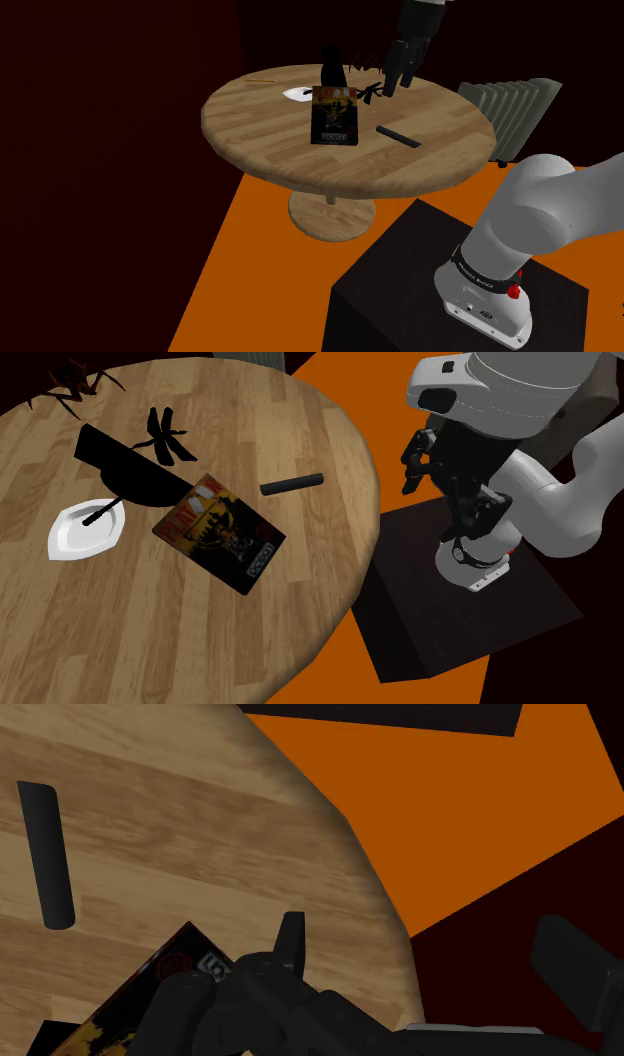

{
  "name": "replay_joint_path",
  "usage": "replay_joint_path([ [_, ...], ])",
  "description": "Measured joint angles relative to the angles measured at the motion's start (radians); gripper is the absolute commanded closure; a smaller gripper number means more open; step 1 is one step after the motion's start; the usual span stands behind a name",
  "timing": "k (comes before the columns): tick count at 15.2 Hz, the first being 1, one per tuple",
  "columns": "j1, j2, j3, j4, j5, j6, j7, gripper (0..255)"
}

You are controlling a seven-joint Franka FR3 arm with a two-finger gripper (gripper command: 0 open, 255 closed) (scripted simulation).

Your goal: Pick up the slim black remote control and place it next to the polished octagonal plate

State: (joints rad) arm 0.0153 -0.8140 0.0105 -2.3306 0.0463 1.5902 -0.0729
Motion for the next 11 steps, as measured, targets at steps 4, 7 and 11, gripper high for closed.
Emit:
replay_joint_path([
  [4,-0.015,0.008,-0.03,-0.036,-0.023,0.051,-0.029,0],
  [7,-0.038,0.022,-0.075,-0.095,-0.056,0.135,-0.071,0],
  [11,-0.07,0.062,-0.138,-0.144,-0.097,0.242,-0.126,0],
])
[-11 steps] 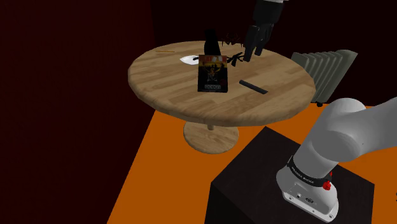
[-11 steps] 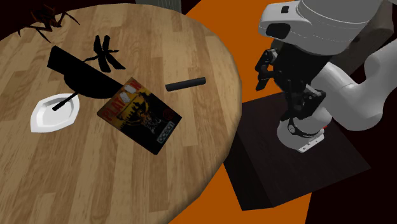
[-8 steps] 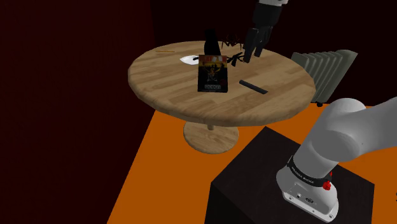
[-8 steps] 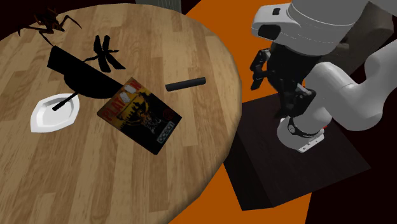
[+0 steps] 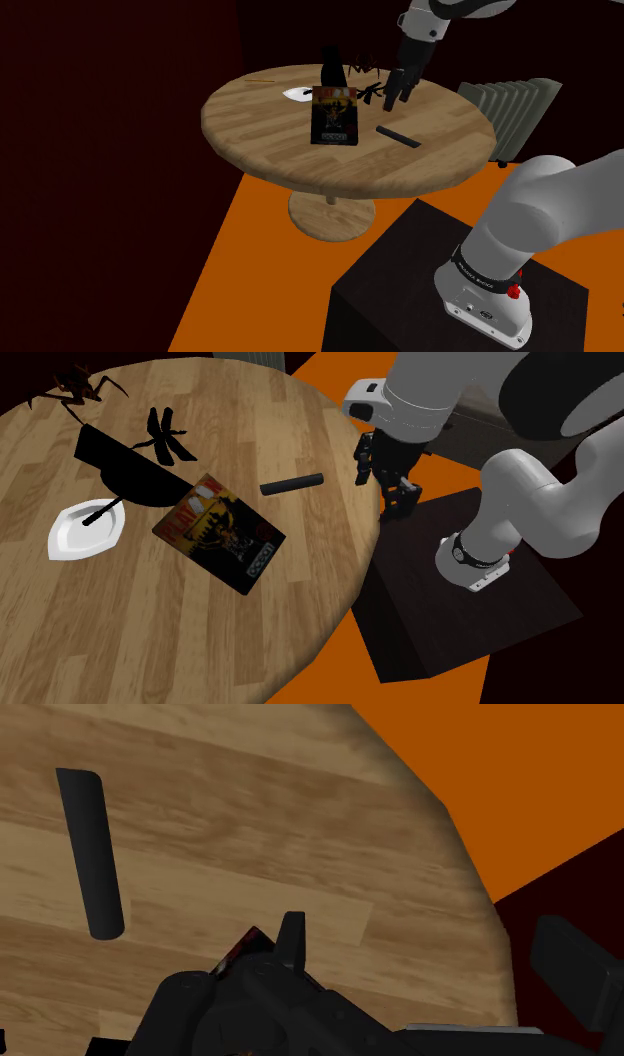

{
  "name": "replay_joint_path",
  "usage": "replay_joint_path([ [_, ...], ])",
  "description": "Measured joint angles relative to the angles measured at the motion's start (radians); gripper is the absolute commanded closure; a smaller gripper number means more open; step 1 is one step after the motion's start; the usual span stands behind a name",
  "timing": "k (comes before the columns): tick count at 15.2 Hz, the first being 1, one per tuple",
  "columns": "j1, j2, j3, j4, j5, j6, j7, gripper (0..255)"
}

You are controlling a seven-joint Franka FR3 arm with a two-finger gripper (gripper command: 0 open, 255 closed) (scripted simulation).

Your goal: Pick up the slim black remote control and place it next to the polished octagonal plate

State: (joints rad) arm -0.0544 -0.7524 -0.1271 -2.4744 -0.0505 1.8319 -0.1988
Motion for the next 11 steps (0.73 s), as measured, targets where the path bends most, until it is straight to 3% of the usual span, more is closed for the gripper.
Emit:
replay_joint_path([
  [11,-0.067,0.223,-0.197,-0.056,-0.072,0.335,-0.166,0],
])
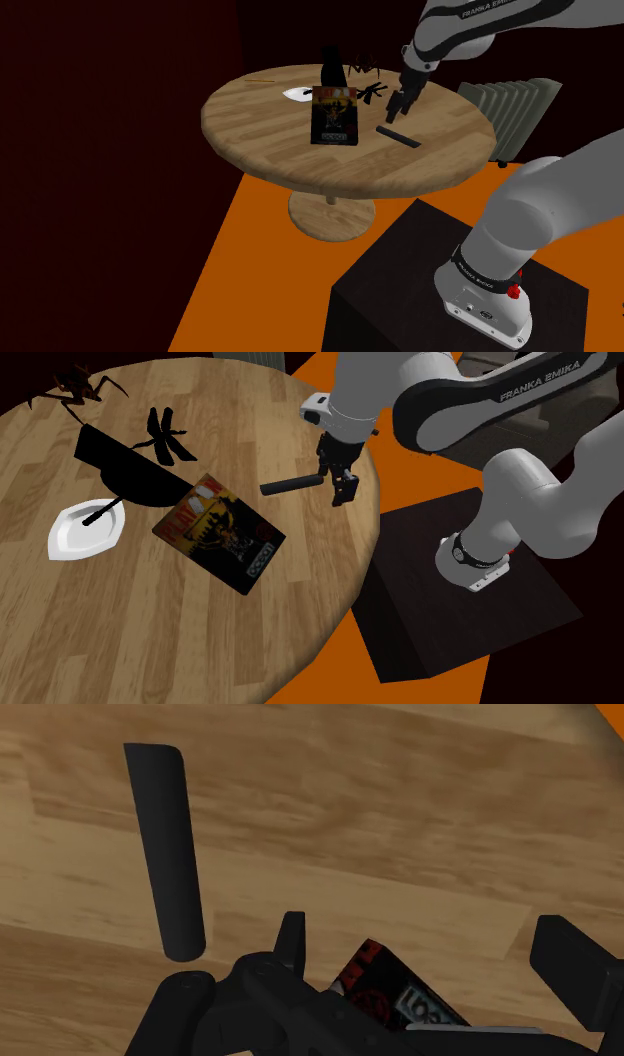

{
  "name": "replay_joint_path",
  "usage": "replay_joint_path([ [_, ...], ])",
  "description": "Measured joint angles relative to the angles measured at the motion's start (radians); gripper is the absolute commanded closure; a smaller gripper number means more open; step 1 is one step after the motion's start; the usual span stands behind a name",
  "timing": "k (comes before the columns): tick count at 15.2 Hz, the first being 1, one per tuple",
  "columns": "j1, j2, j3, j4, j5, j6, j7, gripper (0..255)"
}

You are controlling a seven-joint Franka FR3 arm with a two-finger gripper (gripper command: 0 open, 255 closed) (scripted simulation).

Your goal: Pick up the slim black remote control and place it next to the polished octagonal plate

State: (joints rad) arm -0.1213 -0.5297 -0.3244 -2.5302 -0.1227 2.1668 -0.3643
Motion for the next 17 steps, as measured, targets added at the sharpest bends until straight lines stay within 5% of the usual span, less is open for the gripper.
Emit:
replay_joint_path([
  [8,0.01,0.26,-0.16,0.065,0.068,0.229,-0.166,0],
  [17,0.022,0.572,-0.277,0.208,0.359,0.376,-0.461,0],
])
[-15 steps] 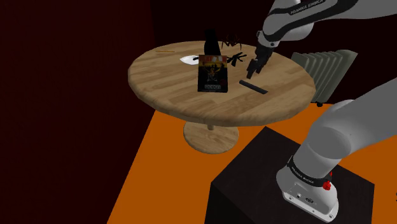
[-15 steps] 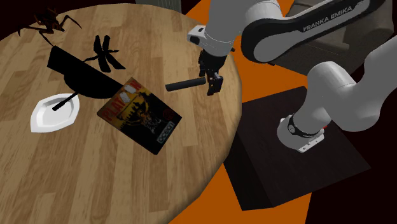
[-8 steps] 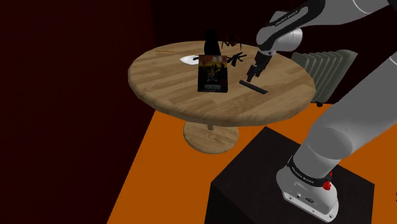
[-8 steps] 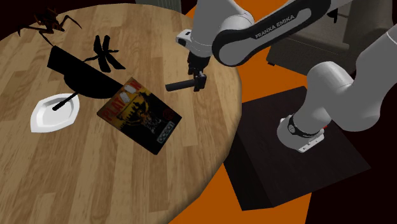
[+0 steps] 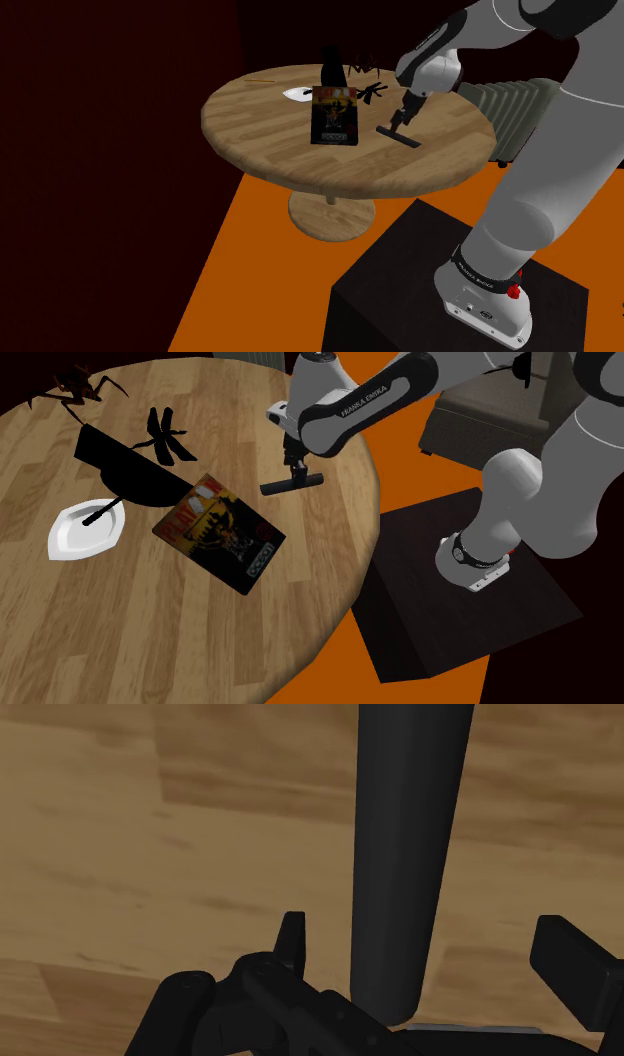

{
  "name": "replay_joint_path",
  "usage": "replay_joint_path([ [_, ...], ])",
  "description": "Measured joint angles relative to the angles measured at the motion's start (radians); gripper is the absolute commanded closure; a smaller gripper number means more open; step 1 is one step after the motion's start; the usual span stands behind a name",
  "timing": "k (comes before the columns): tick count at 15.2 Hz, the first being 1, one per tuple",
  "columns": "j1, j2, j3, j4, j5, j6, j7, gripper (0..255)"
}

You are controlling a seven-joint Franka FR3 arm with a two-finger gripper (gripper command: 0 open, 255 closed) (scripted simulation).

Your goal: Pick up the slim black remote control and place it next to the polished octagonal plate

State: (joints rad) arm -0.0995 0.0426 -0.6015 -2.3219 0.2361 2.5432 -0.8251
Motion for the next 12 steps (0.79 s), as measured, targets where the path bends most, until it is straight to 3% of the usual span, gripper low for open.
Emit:
replay_joint_path([
  [6,-0.011,0.097,0.024,0.015,0.118,0.058,-0.082,0],
  [12,-0.014,0.106,0.028,0.014,0.131,0.065,-0.091,0],
])
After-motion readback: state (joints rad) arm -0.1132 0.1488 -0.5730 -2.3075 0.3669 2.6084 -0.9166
